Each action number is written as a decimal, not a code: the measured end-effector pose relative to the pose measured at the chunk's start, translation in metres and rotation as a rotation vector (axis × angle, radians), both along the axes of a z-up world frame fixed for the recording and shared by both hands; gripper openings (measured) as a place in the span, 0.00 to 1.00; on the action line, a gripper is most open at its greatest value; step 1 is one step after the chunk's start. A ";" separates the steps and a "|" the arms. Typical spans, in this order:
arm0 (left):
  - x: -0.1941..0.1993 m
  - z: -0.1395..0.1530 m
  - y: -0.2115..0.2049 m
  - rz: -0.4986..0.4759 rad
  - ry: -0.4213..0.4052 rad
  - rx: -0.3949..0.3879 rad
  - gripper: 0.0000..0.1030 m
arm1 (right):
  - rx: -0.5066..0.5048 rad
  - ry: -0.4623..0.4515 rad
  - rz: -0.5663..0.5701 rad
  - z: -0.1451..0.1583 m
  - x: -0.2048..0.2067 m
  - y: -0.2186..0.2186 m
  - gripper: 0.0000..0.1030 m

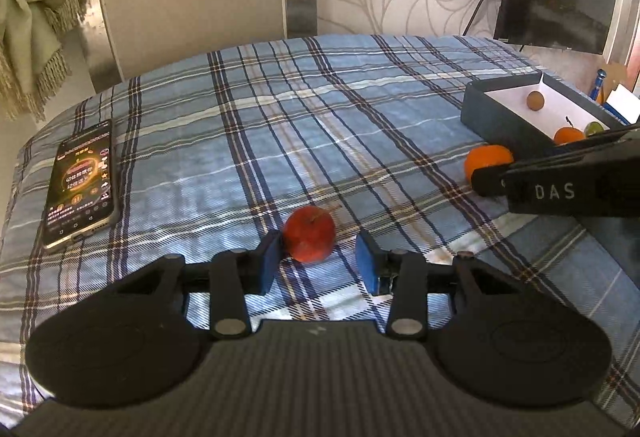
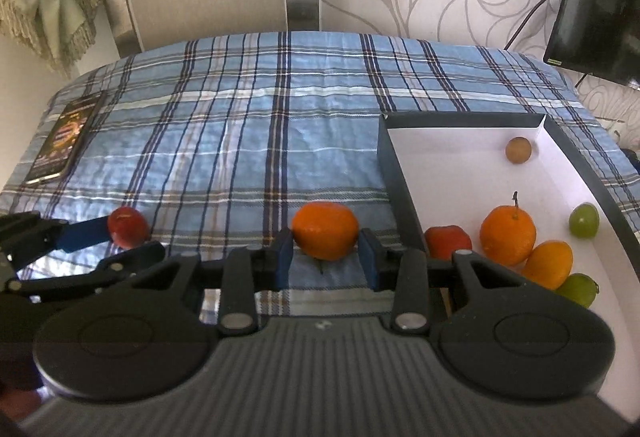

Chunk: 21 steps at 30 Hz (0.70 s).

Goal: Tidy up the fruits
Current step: 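Grasp the red apple with the left gripper while the right grasps the orange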

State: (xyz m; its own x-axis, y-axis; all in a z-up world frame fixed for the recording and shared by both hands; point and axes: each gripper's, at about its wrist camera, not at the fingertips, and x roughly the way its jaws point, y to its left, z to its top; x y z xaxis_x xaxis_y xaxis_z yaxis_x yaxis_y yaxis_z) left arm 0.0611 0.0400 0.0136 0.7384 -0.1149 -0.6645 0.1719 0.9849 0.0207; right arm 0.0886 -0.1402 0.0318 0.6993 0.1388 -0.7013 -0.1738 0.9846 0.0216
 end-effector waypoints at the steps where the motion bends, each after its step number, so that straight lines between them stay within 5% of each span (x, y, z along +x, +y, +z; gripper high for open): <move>1: 0.000 0.000 0.000 -0.002 -0.001 -0.002 0.42 | -0.002 -0.001 0.004 0.000 0.000 0.001 0.39; 7: -0.001 0.001 -0.001 -0.009 -0.001 -0.006 0.33 | 0.021 -0.004 -0.010 0.000 0.000 -0.002 0.37; 21: -0.006 0.002 0.006 0.016 0.002 -0.059 0.32 | 0.145 0.052 0.086 0.040 -0.061 -0.017 0.37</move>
